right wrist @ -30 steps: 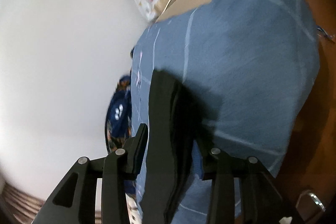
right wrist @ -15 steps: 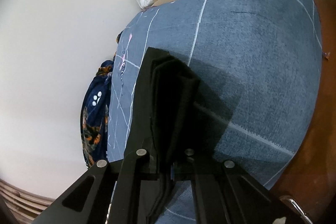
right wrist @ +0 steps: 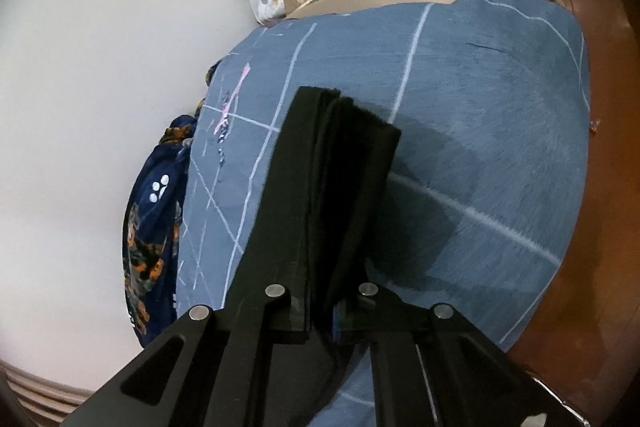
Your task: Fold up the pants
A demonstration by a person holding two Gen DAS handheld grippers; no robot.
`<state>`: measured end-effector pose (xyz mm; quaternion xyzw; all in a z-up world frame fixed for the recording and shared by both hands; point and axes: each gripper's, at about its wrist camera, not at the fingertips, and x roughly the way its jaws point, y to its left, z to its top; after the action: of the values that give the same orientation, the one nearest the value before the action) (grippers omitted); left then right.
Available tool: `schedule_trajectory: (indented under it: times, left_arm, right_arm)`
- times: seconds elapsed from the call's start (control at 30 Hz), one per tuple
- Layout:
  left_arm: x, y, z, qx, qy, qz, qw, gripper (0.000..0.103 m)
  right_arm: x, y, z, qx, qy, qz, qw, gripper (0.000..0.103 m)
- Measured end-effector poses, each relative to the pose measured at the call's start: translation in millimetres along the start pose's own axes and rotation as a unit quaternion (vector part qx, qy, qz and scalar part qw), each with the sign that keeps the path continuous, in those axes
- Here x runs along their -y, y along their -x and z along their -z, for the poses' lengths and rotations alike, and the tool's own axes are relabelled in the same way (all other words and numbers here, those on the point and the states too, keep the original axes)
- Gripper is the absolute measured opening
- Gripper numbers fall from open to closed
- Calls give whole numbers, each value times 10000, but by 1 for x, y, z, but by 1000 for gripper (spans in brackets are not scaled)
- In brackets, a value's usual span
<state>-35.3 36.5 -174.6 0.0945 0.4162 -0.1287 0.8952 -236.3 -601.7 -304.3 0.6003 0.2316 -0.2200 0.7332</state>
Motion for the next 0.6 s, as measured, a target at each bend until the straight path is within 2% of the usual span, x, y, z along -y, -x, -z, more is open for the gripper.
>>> schedule_trajectory:
  times: [0.27,0.6]
  left_arm:
    - [5,1,0,23,-206,-165,9996,95]
    - [4,-5,0,-197,-112,-277,9994,95]
  right_arm:
    - [-32,6,23,104,447,-94,9989,8]
    - [-69,-7,63,-207,1158,-194,9929,8]
